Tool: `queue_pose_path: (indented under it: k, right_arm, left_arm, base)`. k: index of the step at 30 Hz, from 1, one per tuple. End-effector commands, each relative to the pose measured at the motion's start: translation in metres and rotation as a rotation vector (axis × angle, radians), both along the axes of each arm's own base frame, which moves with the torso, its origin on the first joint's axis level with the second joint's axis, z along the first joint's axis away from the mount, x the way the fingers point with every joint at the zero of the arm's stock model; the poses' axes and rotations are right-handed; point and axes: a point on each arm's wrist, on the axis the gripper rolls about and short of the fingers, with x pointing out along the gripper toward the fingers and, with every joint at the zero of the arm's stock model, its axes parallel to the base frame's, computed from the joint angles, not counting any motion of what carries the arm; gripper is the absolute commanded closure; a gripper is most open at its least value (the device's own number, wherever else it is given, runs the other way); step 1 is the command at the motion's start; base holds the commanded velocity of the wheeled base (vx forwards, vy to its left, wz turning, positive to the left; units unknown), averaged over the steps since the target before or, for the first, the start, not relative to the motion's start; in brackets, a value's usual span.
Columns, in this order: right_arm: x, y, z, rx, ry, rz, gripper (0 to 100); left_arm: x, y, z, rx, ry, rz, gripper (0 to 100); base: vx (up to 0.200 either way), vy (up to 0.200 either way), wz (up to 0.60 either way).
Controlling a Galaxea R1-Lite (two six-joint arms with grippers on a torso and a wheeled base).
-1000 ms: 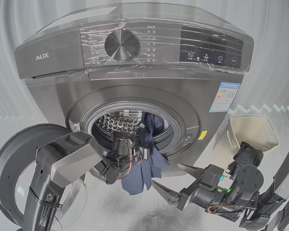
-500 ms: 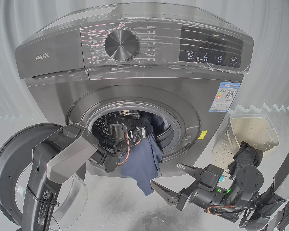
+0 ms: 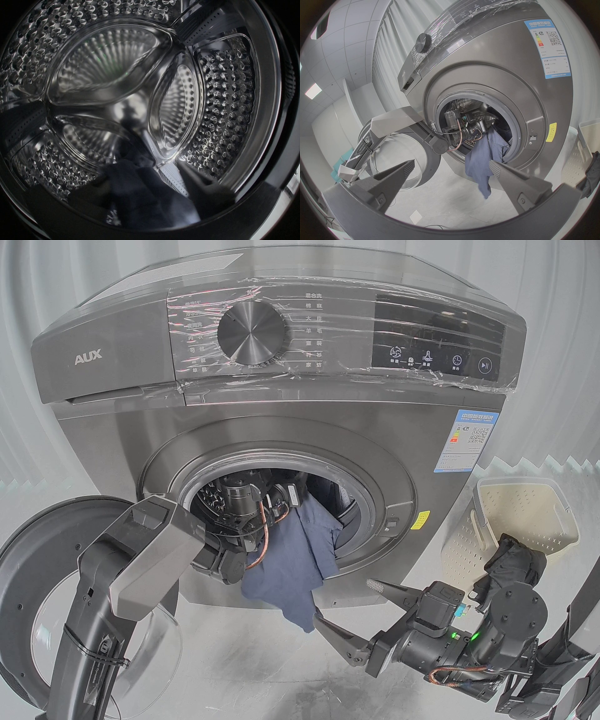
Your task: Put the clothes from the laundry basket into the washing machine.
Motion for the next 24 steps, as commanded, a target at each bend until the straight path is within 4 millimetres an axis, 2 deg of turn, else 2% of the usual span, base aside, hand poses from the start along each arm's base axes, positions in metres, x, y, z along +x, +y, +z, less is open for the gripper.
queue_pose_path:
  k: [1,5,9,15,20,24]
  right_arm:
    - [0.000,0.000,0.000,-0.001,0.001,0.001,0]
    - [0.000,0.000,0.000,-0.001,0.001,0.001,0]
    - [0.000,0.001,-0.002,-0.006,0.004,0.002,0]
    - [-0.002,0.002,-0.002,-0.006,0.006,0.008,0]
    - [-0.001,0.002,-0.003,-0.008,0.007,0.008,0]
    - [-0.002,0.002,-0.002,-0.006,0.006,0.008,0]
  left_arm:
    - [-0.016,-0.002,-0.003,0.018,0.060,-0.028,0]
    - [-0.050,-0.004,-0.010,0.072,0.165,-0.109,0]
    - [-0.070,-0.006,-0.022,0.107,0.226,-0.143,0]
    - [-0.078,-0.012,-0.036,0.131,0.264,-0.163,0]
    - [-0.074,-0.015,-0.057,0.149,0.292,-0.166,0]
    - [-0.071,-0.016,-0.065,0.151,0.296,-0.163,0]
  base:
    - [0.000,0.000,0.00]
    - [0.000,0.000,0.00]
    - [0.000,0.000,0.00]
    - [0.000,0.000,0.00]
    - [0.000,0.000,0.00]
    - [0.000,0.000,0.00]
